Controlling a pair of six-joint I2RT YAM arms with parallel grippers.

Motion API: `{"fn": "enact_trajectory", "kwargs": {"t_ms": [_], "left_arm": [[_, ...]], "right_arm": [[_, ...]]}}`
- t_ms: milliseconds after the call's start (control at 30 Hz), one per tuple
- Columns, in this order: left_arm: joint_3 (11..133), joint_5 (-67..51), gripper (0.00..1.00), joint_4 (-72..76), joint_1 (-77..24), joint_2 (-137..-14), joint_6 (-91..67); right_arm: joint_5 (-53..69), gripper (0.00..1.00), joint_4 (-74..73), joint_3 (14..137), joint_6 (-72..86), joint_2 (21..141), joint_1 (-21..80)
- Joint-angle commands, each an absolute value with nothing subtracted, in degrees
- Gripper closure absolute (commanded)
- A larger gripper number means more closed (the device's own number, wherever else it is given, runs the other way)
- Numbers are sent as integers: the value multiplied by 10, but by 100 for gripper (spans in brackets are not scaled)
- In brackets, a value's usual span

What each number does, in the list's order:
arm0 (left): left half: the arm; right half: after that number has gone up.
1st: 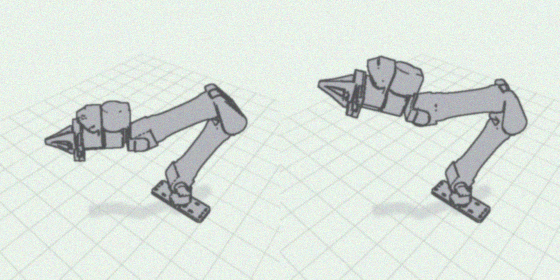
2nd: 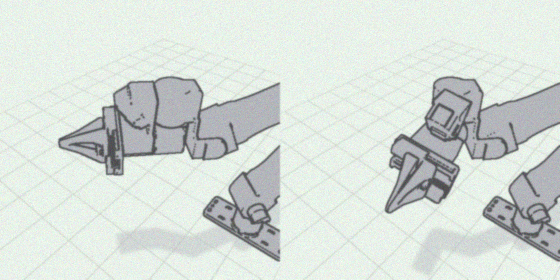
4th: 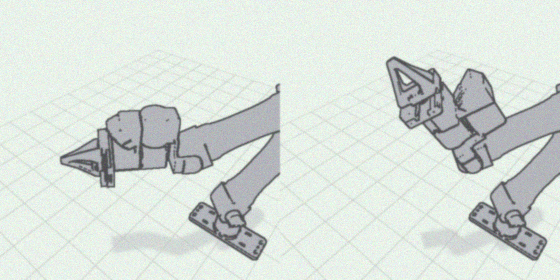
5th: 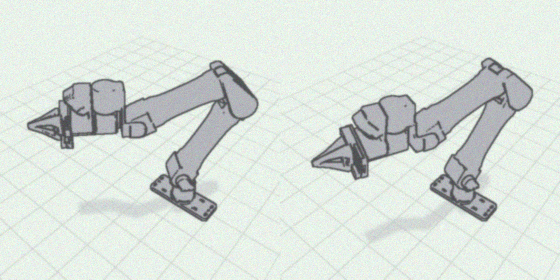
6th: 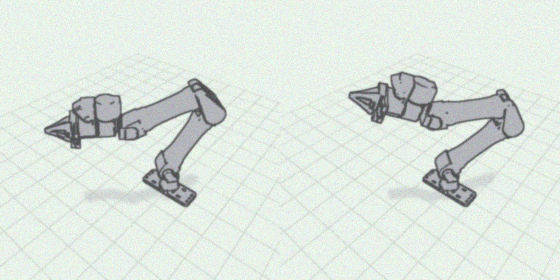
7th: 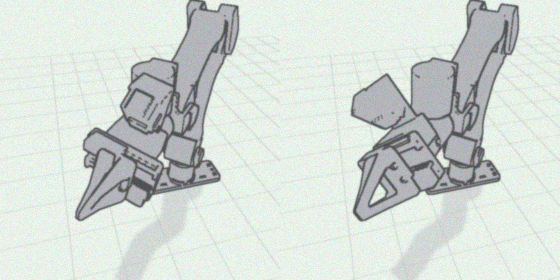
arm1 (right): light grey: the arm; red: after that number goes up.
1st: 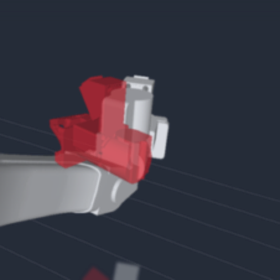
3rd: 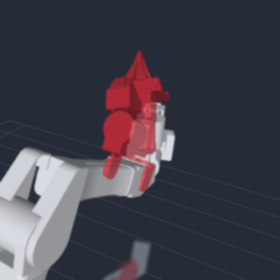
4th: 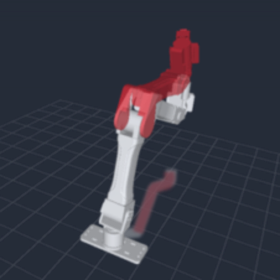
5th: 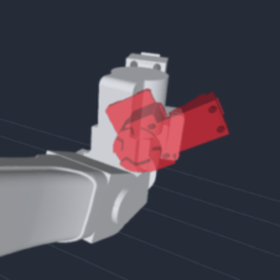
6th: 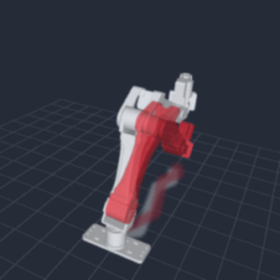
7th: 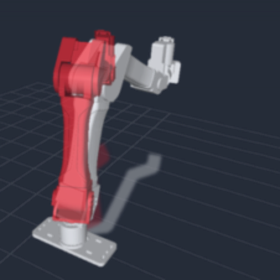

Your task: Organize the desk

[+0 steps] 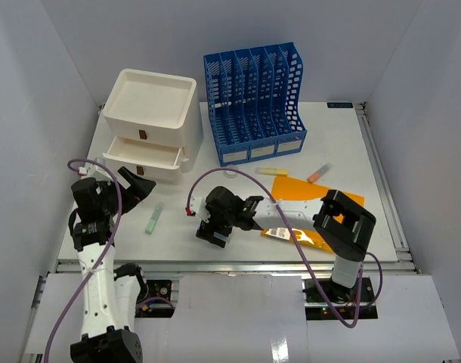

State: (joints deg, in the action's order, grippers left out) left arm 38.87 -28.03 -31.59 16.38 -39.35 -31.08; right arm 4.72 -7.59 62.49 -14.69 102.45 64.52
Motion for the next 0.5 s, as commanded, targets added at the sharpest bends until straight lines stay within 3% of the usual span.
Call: {"fn": "enact_trajectory", "kwargs": {"t_ms": [0,33,233,333,467], "left_arm": [[375,-276,2,-329,166,-367,-324],[375,-276,2,-329,166,-365,-325],[385,-282,2,-334,166,-358,-324],[384,-286,2,-334,165,-354,-326],[364,-299,2,-321,165,-345,-341]], "right_arm": [[25,1,-60,644,-129,1048,646],[33,1,-62,642,-129,1051,646],[68,31,-65,631,-134,1067,646],[73,56,-63,624,-141,1069,647],[73,81,-67,626,-174,1067,646]]}}
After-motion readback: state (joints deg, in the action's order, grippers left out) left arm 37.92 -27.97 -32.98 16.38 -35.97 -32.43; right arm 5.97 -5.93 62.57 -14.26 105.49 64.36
